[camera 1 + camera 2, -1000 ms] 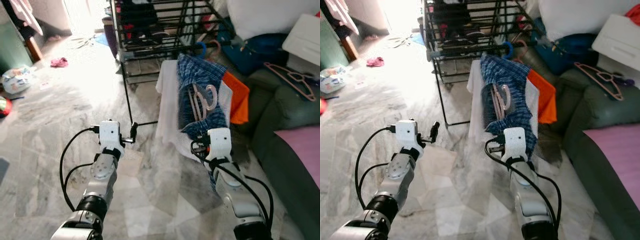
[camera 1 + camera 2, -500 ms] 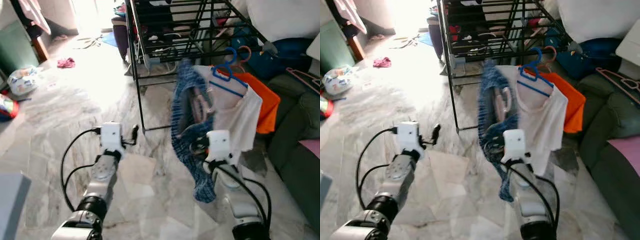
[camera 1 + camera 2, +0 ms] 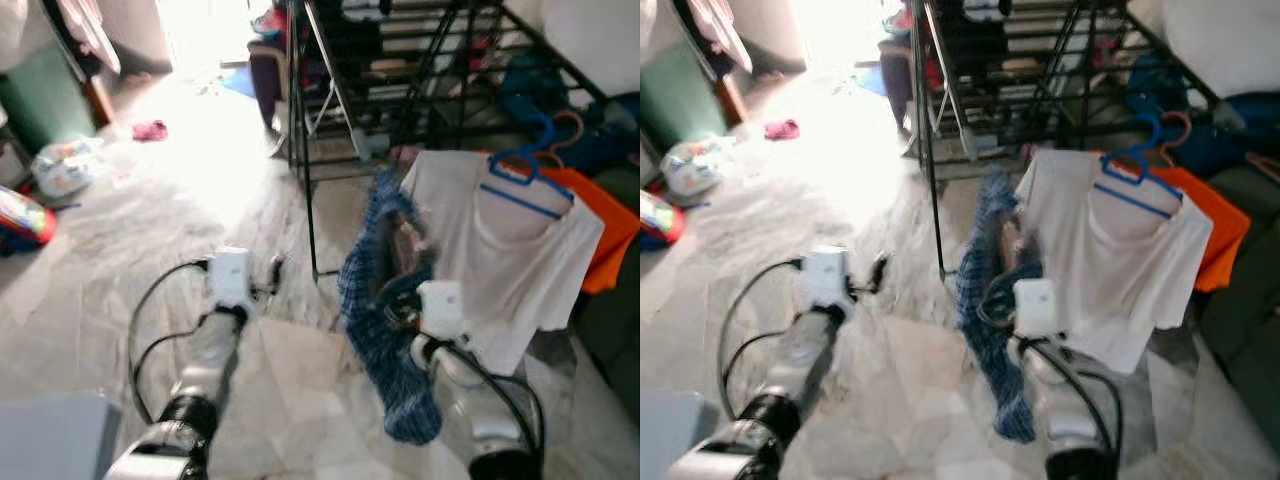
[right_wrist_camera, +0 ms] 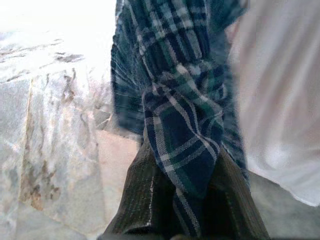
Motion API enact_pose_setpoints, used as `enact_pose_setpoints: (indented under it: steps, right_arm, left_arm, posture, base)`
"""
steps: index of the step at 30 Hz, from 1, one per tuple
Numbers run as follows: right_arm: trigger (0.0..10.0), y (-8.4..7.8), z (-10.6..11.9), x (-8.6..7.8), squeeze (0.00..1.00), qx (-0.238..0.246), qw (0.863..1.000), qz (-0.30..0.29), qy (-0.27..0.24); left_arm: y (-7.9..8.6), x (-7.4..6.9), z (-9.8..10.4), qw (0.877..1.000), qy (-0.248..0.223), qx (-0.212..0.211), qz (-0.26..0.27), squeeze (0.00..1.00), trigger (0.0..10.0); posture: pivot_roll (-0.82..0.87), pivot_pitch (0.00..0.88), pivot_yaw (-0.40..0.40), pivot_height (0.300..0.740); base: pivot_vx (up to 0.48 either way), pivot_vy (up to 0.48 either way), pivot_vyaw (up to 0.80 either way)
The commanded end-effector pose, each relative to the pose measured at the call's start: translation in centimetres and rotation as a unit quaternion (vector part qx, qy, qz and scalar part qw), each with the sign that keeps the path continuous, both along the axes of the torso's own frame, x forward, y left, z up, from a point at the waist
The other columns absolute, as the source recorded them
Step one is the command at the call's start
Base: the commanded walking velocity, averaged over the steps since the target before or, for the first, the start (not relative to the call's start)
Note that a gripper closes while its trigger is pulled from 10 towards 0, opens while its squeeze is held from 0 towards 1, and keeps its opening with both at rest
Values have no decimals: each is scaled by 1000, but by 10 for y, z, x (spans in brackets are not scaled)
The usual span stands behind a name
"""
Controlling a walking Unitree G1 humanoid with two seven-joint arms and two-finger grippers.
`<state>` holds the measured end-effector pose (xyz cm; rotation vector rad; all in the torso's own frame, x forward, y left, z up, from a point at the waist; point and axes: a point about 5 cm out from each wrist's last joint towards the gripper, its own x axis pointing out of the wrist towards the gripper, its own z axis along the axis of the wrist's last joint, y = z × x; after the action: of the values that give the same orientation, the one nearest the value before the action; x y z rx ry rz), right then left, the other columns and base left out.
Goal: Hang hanger
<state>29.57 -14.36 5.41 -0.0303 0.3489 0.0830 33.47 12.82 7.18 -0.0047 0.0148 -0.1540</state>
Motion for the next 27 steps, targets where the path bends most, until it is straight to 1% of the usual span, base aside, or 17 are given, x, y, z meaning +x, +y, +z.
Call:
enact_pose_setpoints:
  steps: [1,3,5,9,12,14,21,27]
  right_arm:
    - [10000,-8,3,2,0,-1,1000,-12,-4]
    - [10000,-8,4,3,0,-1,1000,-12,-5]
    - [10000,-8,4,4,0,-1,1000,-14,-6]
    - [10000,-9,5,3,0,-1,1000,-18,-7]
    - [10000,-9,4,2,0,-2,1000,-19,-5]
    - [10000,-9,3,2,0,-3,1000,-19,-4]
    - [10000,-8,3,1,0,-6,1000,-15,-2]
    - [10000,-8,2,1,0,-7,1000,-14,-1]
  left_arm:
    - [-9,1,1,1000,0,0,-13,0,10000]
    - [-10,0,1,1000,-1,0,-14,0,10000]
    - [-10,0,-1,1000,6,1,-14,0,10000]
    - [-11,-1,-7,1000,30,-4,-10,0,10000]
    - [-13,-4,-9,999,24,2,-22,0,10000]
    - [-13,-5,-9,999,22,6,-25,0,10000]
    - [-14,-4,-6,1000,18,2,-26,0,10000]
    - [-13,-3,-6,1000,16,3,-27,0,10000]
  posture:
    - [-73,77,35,740]
    - [-71,78,35,740]
    - [-70,79,34,740]
    - [-70,82,33,740]
    - [-72,85,33,740]
    - [-72,85,32,740]
    - [-72,88,31,740]
    - [-72,87,34,740]
  base:
    - [341,292,0]
    - [377,292,0]
    - [375,0,0]
    - [0,0,0]
    - [0,0,-442]
    - [0,0,0]
    - [104,-384,-421]
    - [242,-412,-392]
